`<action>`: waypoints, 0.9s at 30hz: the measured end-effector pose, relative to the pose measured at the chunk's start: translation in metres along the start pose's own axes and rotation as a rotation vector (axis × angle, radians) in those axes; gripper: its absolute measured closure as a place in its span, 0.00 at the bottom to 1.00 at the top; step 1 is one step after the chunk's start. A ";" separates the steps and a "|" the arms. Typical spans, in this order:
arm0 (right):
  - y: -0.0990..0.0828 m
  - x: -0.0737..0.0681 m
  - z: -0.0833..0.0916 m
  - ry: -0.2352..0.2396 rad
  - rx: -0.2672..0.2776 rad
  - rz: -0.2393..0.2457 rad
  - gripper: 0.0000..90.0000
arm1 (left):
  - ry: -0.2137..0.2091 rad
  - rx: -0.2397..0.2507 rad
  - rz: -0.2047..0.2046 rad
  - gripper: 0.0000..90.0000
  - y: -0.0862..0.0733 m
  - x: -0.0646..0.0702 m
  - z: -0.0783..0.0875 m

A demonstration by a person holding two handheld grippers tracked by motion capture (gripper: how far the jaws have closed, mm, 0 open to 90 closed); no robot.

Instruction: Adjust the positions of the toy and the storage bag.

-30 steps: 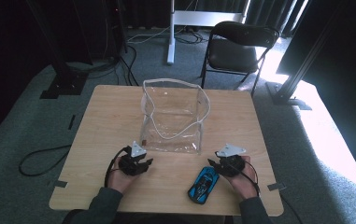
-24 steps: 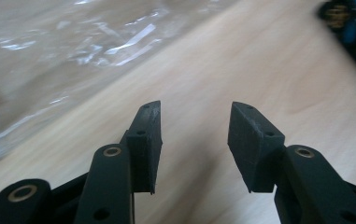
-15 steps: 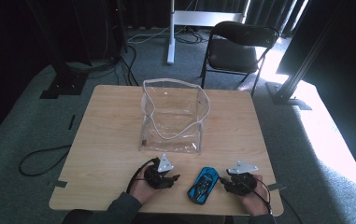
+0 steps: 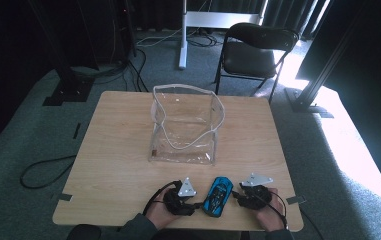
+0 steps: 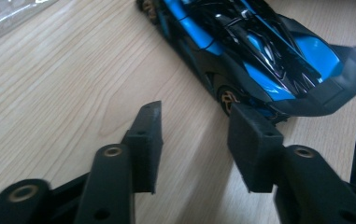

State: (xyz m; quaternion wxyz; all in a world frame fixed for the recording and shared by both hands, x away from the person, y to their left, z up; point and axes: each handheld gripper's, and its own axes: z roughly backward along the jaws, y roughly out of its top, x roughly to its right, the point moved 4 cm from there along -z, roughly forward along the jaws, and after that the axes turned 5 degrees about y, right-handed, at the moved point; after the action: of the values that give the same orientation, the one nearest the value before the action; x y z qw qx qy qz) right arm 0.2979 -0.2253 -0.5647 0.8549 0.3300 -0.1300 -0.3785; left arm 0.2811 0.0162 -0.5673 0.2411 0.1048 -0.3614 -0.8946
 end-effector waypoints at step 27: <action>0.078 0.004 -0.054 0.067 -0.012 0.074 0.73 | -0.169 0.040 0.018 0.85 0.035 0.038 -0.039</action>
State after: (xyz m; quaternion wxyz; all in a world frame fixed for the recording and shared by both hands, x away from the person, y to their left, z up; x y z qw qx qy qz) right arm 0.3701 -0.1643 -0.5534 0.8742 0.3324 -0.1110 -0.3360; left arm 0.2750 -0.0482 -0.5713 0.2156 0.0305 -0.3993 -0.8906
